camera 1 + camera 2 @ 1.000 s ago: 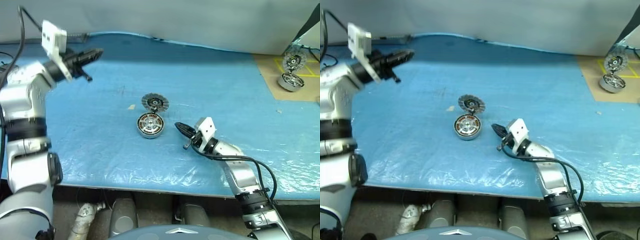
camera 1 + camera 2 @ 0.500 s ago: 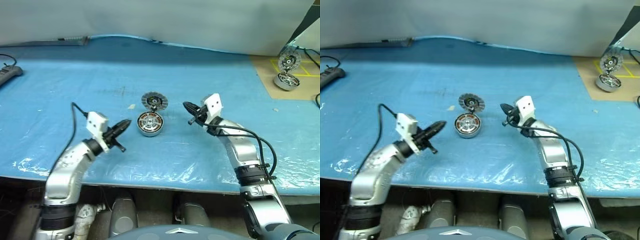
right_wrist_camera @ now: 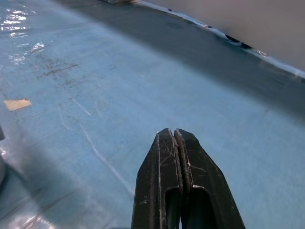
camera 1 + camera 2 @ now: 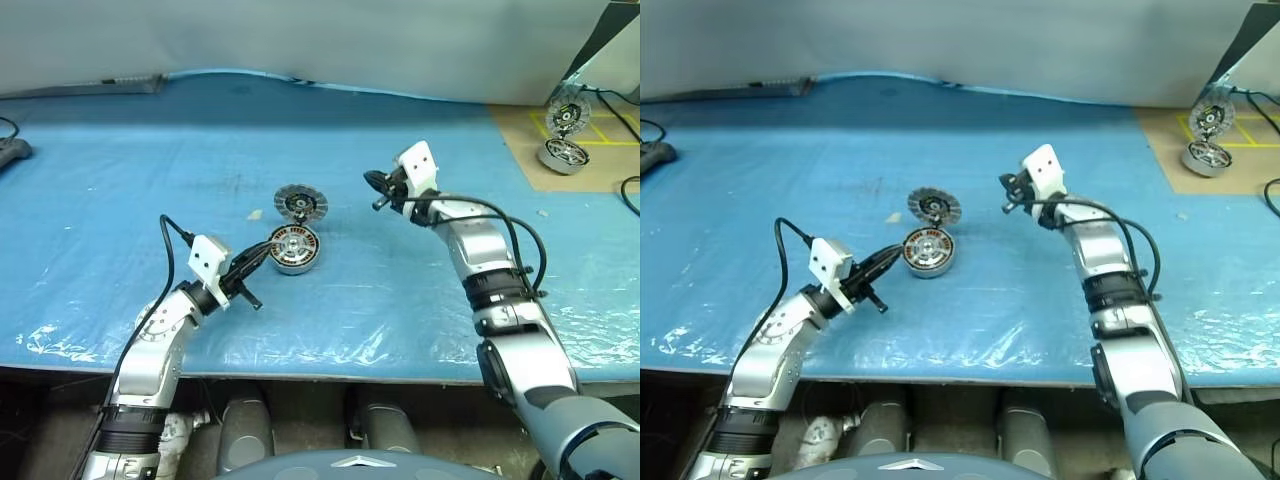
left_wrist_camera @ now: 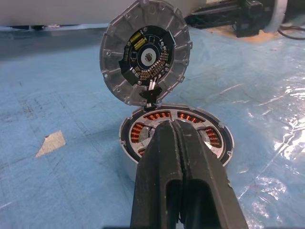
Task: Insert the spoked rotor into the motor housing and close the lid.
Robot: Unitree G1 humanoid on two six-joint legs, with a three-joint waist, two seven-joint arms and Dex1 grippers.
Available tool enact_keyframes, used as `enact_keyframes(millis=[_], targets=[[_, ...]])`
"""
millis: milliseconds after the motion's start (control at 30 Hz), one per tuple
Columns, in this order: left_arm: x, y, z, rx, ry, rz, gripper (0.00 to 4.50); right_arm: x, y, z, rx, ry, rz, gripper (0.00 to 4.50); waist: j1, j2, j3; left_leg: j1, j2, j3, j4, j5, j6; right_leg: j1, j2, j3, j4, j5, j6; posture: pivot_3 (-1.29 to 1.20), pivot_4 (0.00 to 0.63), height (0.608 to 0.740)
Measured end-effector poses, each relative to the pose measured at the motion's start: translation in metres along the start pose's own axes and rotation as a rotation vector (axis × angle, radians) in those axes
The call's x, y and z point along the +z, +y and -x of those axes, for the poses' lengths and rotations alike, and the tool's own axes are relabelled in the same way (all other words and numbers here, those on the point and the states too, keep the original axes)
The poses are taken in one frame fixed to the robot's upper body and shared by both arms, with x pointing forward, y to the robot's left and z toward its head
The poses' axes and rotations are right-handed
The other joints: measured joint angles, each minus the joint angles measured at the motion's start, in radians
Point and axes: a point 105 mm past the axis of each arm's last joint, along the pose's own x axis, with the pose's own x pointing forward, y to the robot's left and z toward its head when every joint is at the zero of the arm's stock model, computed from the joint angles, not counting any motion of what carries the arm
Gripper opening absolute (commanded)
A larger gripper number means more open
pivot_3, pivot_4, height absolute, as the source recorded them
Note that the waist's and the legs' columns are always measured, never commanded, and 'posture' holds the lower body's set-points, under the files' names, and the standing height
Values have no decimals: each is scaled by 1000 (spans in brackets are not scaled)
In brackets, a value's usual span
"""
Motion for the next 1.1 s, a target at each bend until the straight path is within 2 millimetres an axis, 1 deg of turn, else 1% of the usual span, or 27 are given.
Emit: enact_keyframes(millis=[133, 233, 333, 400, 467, 600, 733, 800, 900, 1000, 1100], targets=[[0, -6, 8, -7, 17, 2, 25, 12, 0, -20, 67, 17, 11, 0, -5, 0, 0, -2, 2, 3, 0, 0, 1, -4, 0, 0, 2, 0, -1, 0, 150, 740], [6, -8, 9, -13, 13, -4, 25, 11, 9, -29, 135, 47, 31, 0, -2, 0, 0, -5, 5, 5, 1, 2, 4, -8, 0, 0, 4, -1, -2, 0, 150, 740], [10, -9, 9, -11, 11, -5, 25, 3, 26, -36, 219, 81, 17, 0, -3, 0, 0, -10, 6, 7, 3, 2, 5, -12, 0, 0, 5, 0, -2, 0, 150, 740], [12, -10, 9, -13, 18, -12, 25, 1, 41, -41, 291, 92, -14, 0, -3, 0, 0, -12, 7, 7, 4, 2, 5, -16, 1, 0, 7, 0, -3, 0, 150, 740], [14, -13, 8, -10, 22, -6, 25, 6, 53, -45, 352, 77, -49, 0, -3, 0, 0, -14, 8, 8, 5, 2, 6, -18, 2, 0, 8, 0, -4, 0, 150, 740], [13, -16, 9, 6, 39, 14, 25, 28, 73, -49, 493, 9, -135, 0, -3, 0, 0, -14, 9, 10, 5, 0, 9, -18, 2, -1, 8, 0, -4, 0, 150, 740], [14, -15, 9, 28, 49, 21, 25, 37, 100, -48, 641, -29, -200, 0, -2, 0, 0, -14, 10, 12, 6, 1, 10, -18, 1, -1, 9, 0, -4, 0, 150, 740], [14, -15, 9, 40, 52, 22, 25, 38, 106, -45, 678, -50, -225, 0, 2, 0, 0, -14, 10, 12, 6, 1, 10, -18, 1, -1, 9, 0, -4, 0, 150, 740], [15, -15, 10, 50, 51, 22, 25, 31, 114, -39, 690, -66, -267, 0, 6, 0, 0, -13, 10, 12, 6, 1, 10, -17, 1, -1, 9, 0, -4, 0, 150, 740], [18, -14, 10, 61, 46, 26, 25, 13, 126, -33, 658, -60, -351, 0, 6, 0, 0, -13, 10, 13, 6, 2, 7, -17, 1, 0, 9, 0, -4, 0, 150, 740], [24, -16, 17, 74, 32, 27, 25, -5, 136, -27, 576, -53, -443, 0, 2, 0, 0, -12, 10, 13, 6, 3, 6, -17, 1, 0, 9, 0, -4, 0, 150, 740]])
